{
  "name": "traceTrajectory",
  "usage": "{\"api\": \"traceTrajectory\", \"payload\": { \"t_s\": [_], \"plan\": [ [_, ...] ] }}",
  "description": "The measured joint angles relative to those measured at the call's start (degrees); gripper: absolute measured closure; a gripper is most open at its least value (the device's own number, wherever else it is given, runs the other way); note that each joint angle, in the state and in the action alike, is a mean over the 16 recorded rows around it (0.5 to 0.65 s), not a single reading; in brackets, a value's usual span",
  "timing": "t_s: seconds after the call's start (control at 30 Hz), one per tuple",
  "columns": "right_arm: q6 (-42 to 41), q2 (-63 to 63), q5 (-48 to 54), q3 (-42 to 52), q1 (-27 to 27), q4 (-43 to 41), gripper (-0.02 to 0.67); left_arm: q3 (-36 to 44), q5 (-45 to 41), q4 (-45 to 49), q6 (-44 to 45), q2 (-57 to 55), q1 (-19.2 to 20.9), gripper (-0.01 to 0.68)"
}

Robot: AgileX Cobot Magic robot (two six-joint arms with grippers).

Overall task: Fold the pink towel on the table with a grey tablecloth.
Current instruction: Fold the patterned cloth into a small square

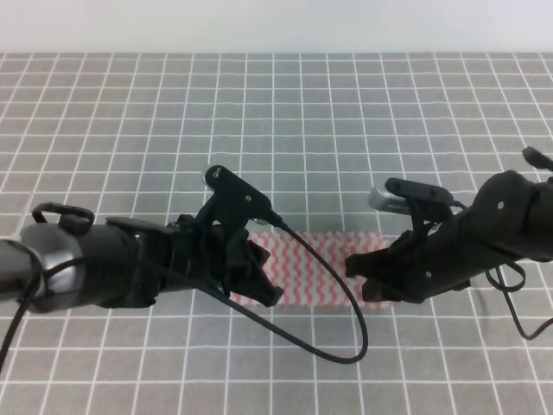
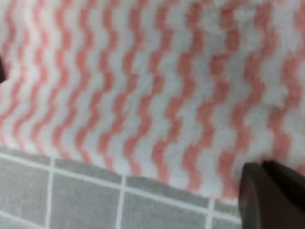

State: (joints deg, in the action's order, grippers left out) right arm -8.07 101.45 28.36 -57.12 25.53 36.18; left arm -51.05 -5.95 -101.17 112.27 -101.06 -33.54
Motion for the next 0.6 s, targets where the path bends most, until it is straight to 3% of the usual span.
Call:
{"api": "traceTrajectory", "payload": {
  "t_s": [0.6],
  "plan": [
    [0.52, -0.17, 1.09, -0.14, 0.01, -1.85, 0.664, 0.01, -0.54, -0.17, -4.46, 1.63, 0.00, 0.675]
  ]
}}
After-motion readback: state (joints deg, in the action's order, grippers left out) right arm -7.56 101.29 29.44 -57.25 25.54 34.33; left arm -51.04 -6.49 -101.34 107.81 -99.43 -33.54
